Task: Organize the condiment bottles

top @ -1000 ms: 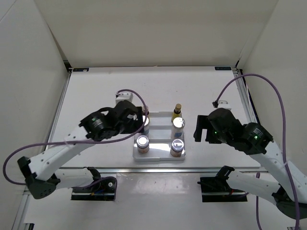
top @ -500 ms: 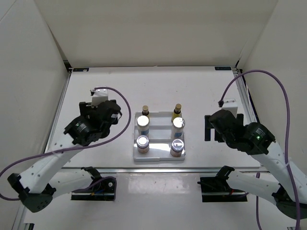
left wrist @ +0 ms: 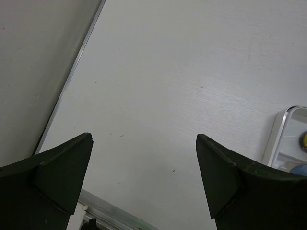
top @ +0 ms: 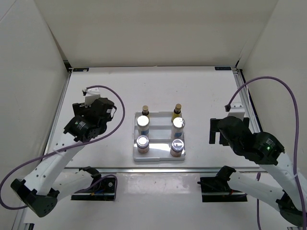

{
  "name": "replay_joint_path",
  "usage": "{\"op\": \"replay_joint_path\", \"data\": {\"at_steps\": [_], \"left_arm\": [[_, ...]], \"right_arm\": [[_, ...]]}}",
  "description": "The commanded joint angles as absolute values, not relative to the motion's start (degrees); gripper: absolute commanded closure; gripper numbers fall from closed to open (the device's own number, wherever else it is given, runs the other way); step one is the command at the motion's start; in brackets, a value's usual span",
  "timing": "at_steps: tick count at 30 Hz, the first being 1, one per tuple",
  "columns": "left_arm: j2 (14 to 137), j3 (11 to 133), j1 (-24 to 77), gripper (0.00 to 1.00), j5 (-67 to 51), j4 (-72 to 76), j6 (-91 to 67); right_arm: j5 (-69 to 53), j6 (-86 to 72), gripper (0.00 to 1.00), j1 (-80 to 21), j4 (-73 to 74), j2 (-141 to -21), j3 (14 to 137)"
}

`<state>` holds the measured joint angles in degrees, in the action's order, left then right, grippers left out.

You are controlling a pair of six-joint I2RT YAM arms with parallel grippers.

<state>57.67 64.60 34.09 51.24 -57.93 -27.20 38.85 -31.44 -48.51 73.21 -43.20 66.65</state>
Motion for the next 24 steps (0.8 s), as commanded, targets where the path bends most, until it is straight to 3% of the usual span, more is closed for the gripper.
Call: {"op": "replay_joint_path", "data": {"at_steps": [1,17,24], "left_arm": [[54.9,65.0,33.7,0.00,51.6,-56.2,-27.1],[41.5,62.7,33.7,0.00,59.3,-57.2,-29.9],[43.4,62.1,33.7,0.00,59.3,-56.7,-29.9]], "right_arm": [[40.4,-31.7,0.00,-48.8,71.3,-42.0,66.2],[40.4,-31.7,0.00,-48.8,70.8,-41.5,65.7],[40.4,-31.7,0.00,-48.8,70.8,-41.5,65.7]]}}
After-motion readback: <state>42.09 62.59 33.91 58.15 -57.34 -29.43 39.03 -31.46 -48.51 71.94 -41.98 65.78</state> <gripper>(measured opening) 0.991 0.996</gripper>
